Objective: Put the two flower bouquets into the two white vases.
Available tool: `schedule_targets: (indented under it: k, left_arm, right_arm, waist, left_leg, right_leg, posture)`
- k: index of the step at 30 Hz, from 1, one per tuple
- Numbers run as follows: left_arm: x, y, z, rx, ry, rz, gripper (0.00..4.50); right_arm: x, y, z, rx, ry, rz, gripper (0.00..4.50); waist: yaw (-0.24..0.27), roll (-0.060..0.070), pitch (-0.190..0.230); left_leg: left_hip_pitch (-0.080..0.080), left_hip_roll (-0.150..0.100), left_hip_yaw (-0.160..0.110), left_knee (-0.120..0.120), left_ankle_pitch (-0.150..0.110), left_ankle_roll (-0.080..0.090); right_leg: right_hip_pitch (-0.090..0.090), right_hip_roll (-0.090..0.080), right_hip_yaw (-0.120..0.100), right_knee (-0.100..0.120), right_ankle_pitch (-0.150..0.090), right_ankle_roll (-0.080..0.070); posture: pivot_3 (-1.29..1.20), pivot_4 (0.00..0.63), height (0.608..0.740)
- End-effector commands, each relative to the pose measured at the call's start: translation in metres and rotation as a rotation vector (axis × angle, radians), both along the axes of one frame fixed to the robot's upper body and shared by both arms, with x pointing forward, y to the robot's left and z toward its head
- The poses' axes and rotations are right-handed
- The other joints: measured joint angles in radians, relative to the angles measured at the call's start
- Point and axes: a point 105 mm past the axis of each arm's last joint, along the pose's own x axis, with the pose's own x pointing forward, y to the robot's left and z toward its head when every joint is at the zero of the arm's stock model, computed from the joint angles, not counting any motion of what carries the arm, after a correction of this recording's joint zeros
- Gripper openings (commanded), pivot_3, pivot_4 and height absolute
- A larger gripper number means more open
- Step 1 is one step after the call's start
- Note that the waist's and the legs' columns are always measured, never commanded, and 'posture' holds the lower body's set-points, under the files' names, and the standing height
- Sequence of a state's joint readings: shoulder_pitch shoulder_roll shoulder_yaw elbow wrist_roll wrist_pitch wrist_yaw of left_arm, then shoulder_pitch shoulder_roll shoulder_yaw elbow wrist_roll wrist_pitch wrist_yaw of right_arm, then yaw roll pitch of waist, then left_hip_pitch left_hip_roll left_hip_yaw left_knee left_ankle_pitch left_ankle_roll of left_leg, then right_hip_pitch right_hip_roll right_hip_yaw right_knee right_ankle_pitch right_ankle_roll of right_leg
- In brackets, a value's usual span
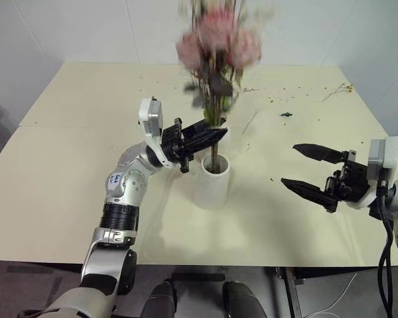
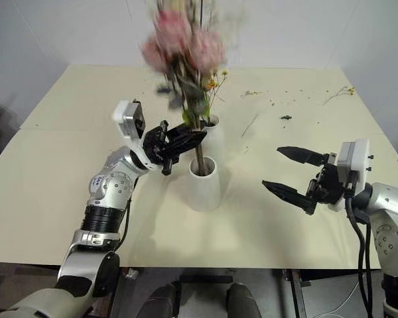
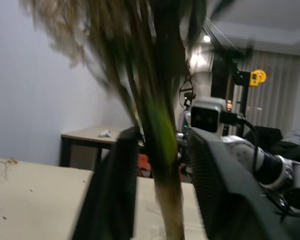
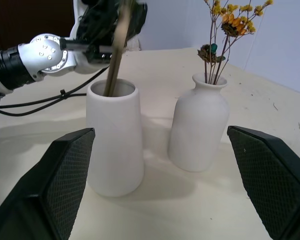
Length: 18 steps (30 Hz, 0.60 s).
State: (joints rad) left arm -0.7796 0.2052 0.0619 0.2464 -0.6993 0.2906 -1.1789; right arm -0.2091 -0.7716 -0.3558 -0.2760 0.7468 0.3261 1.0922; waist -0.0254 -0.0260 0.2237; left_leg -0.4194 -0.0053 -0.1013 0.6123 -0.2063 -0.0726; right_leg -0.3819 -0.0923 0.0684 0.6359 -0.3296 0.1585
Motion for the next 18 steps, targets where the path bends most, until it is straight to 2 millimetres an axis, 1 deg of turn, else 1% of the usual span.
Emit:
schedule_targets:
  k: [1, 3, 4, 6, 7, 11, 13, 15, 18]
  left_arm:
    - [-0.007, 0.016, 0.01, 0.045, -0.087, 0.027, 2.79]
    - [-0.007, 0.024, 0.013, 0.064, -0.099, 0.052, 3.44]
    - [-0.006, 0.027, 0.013, 0.1, -0.119, 0.069, 3.69]
    - [-0.004, 0.035, 0.013, 0.156, -0.141, 0.095, 4.36]
    - [-0.003, 0.038, 0.014, 0.172, -0.139, 0.1, 4.47]
    - [0.0, 0.054, 0.019, 0.262, -0.182, 0.123, 4.47]
    - [-0.004, 0.058, 0.019, 0.316, -0.169, 0.083, 4.47]
    - [-0.013, 0.066, 0.018, 0.397, -0.155, 0.033, 4.47]
    - [-0.026, 0.076, 0.008, 0.53, -0.139, -0.036, 4.47]
  right_arm:
    - [-0.005, 0.001, 0.01, 0.008, -0.062, 0.001, 4.5]
    - [-0.004, 0.002, 0.01, 0.01, -0.063, -0.001, 4.5]
    - [-0.004, 0.002, 0.009, 0.012, -0.064, 0.0, 4.5]
    - [-0.003, 0.003, 0.009, 0.014, -0.063, 0.003, 4.5]
    - [-0.003, 0.003, 0.008, 0.015, -0.063, 0.003, 4.5]
    - [0.0, 0.003, 0.009, 0.011, -0.068, 0.01, 4.5]
    - [0.0, 0.002, 0.009, 0.007, -0.068, 0.016, 4.5]
    - [0.0, 0.002, 0.009, -0.002, -0.062, 0.028, 4.5]
    - [0.001, 0.002, 0.008, -0.013, -0.052, 0.048, 4.5]
  waist:
    - [-0.001, 0.0, 0.0]
    - [-0.003, 0.0, 0.0]
    - [-0.002, 0.0, 0.0]
    - [0.0, 0.0, 0.0]
    - [0.0, 0.0, 0.0]
    - [0.0, 0.0, 0.0]
    - [0.0, 0.0, 0.0]
    - [-0.001, 0.0, 0.0]
    - [-0.005, 0.001, 0.0]
  left_leg:
    - [0.0, 0.0, 0.0, 0.0, 0.0, 0.0]
    - [0.0, 0.0, 0.0, 0.0, 0.0, 0.0]
    - [0.0, 0.0, 0.0, 0.0, 0.0, 0.0]
    - [0.0, 0.0, 0.0, 0.0, 0.0, 0.0]
    - [0.0, 0.0, 0.0, 0.0, 0.0, 0.0]
    - [0.0, 0.0, 0.0, 0.0, 0.0, 0.0]
    - [0.0, 0.0, -0.001, 0.0, 0.0, 0.0]
    - [0.0, 0.0, -0.001, -0.001, 0.0, 0.0]
    - [0.0, 0.0, -0.001, -0.002, 0.0, 0.0]
  right_leg:
    - [0.0, 0.0, 0.0, 0.0, 0.0, 0.0]
    - [0.0, 0.001, 0.0, 0.0, 0.0, 0.0]
    - [0.0, 0.0, 0.0, 0.0, 0.0, 0.0]
    - [0.001, 0.0, 0.0, 0.0, 0.0, 0.0]
    - [0.001, 0.0, 0.0, 0.0, 0.0, 0.0]
    - [0.001, 0.0, 0.0, 0.0, 0.0, 0.0]
    - [0.001, 0.0, -0.001, 0.0, 0.0, 0.0]
    - [0.001, 0.0, -0.001, -0.001, 0.0, 0.0]
    - [0.0, 0.0, -0.001, -0.001, 0.0, 0.0]
  posture:
    - [0.0, 0.15, 0.74]
    - [0.0, 0.15, 0.74]
    - [0.0, 0.15, 0.74]
    - [0.0, 0.15, 0.74]
    - [0.0, 0.15, 0.74]
    - [0.0, 0.15, 0.74]
    - [0.0, 0.15, 0.74]
    - [0.0, 0.15, 0.74]
    - [0.0, 0.15, 0.74]
